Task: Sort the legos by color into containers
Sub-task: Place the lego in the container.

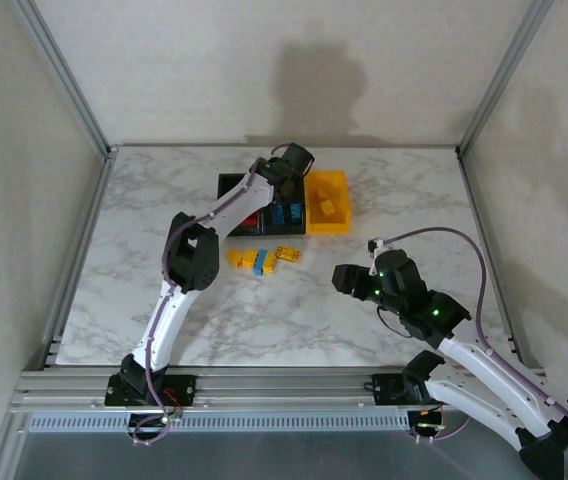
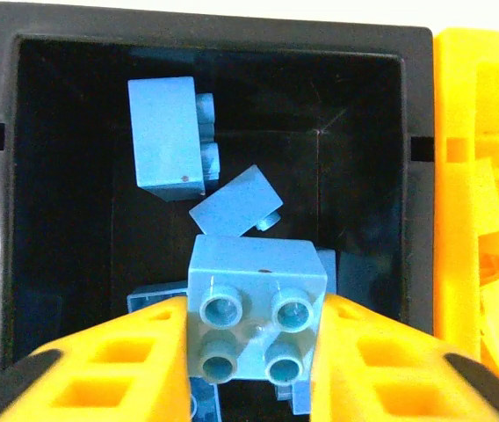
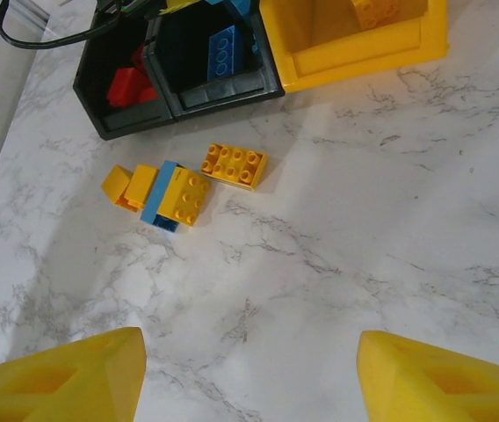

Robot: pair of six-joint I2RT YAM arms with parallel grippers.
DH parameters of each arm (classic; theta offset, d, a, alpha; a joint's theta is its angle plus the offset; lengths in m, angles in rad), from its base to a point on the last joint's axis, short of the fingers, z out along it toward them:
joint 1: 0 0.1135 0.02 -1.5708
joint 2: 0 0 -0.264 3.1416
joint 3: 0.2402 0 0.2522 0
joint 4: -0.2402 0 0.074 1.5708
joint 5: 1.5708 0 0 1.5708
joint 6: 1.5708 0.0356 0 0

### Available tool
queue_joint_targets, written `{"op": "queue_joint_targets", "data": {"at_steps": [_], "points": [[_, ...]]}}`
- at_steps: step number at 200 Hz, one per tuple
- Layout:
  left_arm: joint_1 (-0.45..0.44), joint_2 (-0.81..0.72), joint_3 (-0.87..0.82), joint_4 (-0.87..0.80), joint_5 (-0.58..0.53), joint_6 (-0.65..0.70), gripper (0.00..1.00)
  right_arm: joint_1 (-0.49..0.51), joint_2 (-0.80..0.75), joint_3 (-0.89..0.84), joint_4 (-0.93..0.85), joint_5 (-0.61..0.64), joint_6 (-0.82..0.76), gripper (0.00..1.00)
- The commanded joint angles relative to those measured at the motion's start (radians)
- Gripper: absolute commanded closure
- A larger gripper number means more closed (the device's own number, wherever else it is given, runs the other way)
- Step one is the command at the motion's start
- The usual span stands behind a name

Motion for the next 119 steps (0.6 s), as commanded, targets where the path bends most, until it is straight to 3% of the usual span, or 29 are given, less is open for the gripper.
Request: {"op": "queue_joint_targets", "data": {"at_steps": [1,29,80,119], "points": [[0.006,-0.005,0.032,-0.049,-0.016,0.005,0.57,-0.005,-0.007,-0.012,-0.009,0.023,0.015,0.35],[0.002,-0.066,0.006,-0.034,-0.013,0.01,0.49,-0.005,-0.002,-0.012,0.003,0.015,0.019,0.35],[-0.013,-0.21,-0.044,-0.026,0.007,0.022,0.48,-0.005,0.046,0.014,0.022,-0.002,-0.002,0.35],[-0.03,-0.496,-0.397,0.132,0.066,0.01,0.47,-0.005,0.132,0.058,0.053,-0.014,-0.057,0.32]]}}
